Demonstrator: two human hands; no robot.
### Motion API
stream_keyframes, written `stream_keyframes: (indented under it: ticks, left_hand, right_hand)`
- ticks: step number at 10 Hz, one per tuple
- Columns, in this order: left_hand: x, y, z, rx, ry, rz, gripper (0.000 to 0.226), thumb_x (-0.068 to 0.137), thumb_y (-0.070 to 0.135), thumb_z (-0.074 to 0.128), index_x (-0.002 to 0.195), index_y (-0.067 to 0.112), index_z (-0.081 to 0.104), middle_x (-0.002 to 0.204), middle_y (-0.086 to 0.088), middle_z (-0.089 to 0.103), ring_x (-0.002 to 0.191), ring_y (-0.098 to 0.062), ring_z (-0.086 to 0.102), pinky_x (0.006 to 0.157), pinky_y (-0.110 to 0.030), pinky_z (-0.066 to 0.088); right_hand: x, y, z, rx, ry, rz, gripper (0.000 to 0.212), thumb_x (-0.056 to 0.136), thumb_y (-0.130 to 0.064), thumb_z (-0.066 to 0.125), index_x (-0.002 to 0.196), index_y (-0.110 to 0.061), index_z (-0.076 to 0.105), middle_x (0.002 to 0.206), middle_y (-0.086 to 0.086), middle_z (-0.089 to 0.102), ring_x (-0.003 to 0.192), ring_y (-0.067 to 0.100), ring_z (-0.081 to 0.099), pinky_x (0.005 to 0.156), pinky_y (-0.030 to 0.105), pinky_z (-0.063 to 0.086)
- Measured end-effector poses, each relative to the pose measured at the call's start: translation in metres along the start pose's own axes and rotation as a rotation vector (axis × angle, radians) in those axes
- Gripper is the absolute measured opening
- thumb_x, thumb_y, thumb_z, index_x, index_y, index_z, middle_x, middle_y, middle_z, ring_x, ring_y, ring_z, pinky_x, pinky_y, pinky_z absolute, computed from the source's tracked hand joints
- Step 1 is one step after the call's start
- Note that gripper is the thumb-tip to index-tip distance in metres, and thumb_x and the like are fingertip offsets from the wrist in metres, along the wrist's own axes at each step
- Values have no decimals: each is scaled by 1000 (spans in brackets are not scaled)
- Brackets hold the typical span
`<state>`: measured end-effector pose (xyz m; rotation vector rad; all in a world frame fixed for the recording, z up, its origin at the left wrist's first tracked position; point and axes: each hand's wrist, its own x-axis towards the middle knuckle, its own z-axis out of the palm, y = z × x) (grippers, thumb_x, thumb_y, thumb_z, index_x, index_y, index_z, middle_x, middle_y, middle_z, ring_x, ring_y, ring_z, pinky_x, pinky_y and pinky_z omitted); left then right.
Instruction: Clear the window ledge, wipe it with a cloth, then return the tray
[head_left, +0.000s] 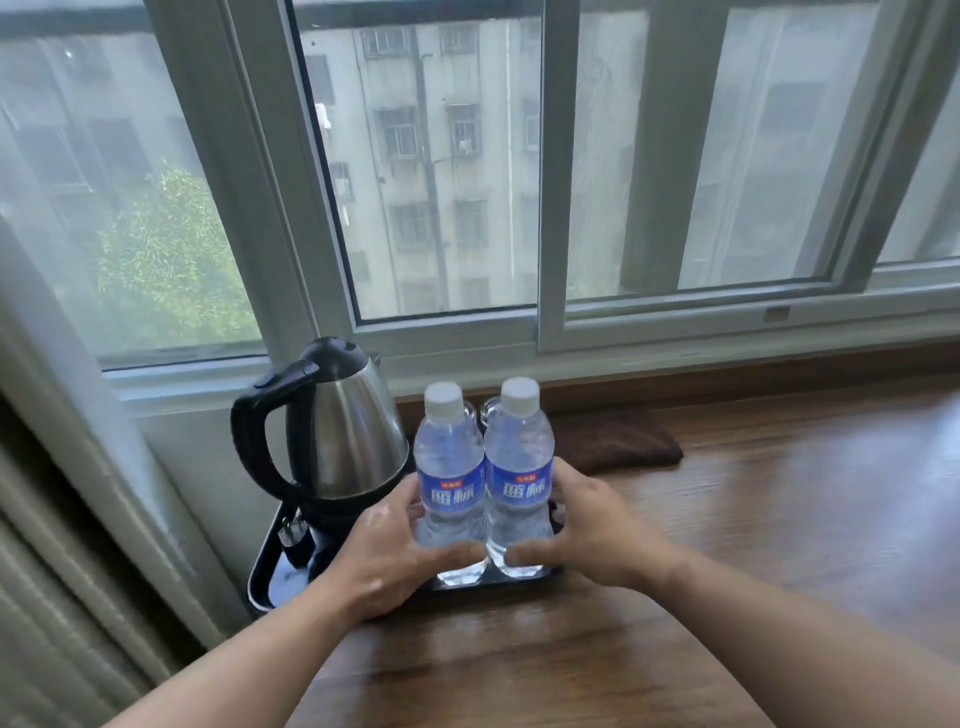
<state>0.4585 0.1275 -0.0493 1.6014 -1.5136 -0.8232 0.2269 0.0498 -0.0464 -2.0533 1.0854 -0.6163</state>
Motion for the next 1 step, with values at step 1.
stream_keyframes:
  ticks: [1]
  left_hand:
    - [-4, 40, -27, 96, 33, 80, 102, 52, 79, 81, 140, 41, 47, 136, 26, 61, 125, 7, 55, 107, -19, 44]
  right_hand:
    - [-1, -25, -38, -33, -31, 23, 119, 47, -58, 96, 148, -33, 38, 139, -24, 53, 127, -7, 51, 106, 18, 42]
